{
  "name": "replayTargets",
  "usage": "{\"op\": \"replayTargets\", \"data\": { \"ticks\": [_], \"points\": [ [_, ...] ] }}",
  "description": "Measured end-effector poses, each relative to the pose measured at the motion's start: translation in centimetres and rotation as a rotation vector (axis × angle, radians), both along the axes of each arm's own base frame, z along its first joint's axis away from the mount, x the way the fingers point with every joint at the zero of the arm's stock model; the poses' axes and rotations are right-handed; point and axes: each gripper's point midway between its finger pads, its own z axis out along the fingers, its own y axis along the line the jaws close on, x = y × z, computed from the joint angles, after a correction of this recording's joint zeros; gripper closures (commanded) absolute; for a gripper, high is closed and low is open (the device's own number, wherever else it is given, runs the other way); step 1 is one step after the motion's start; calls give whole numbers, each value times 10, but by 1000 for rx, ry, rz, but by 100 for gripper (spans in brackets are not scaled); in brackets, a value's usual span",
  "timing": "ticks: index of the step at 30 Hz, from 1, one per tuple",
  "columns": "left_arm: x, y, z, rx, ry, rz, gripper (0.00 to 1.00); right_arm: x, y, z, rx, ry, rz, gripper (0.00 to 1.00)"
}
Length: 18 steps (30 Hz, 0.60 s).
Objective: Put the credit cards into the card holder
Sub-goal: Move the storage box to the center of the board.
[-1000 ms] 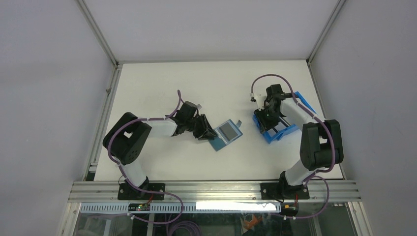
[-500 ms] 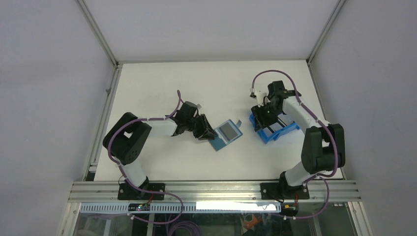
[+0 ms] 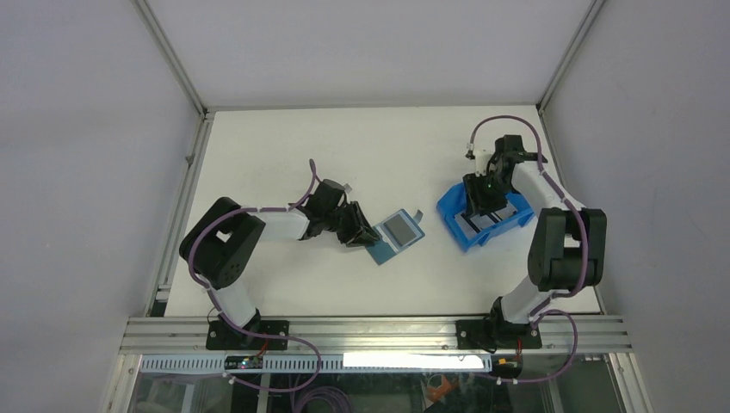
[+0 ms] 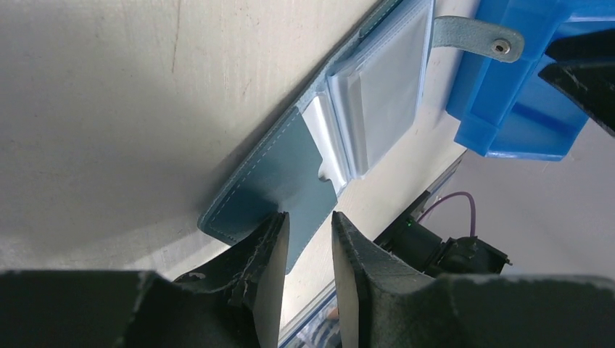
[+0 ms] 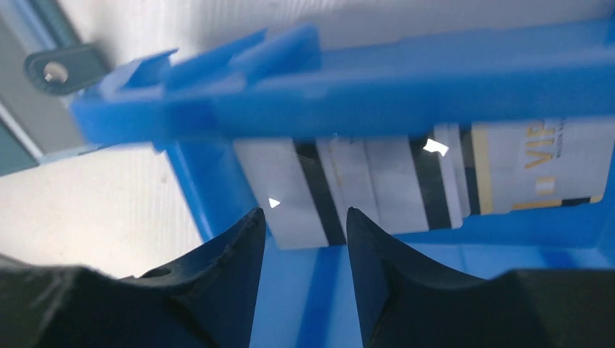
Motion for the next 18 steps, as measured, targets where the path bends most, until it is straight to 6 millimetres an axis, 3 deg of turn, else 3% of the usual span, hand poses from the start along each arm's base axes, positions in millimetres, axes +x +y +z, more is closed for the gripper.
{"op": "replayTargets", "data": {
  "ticks": [8, 14, 18],
  "points": [
    [0, 1, 20, -20, -35, -2, 60, 20, -9, -18, -35, 27, -15, 31],
    [8, -7, 65, -58, -115, -17, 53, 30, -27, -16, -39, -9, -48, 25],
    [8, -30, 102, -86, -190, -48, 48, 31, -26, -20, -15, -24, -28, 25]
  ]
}}
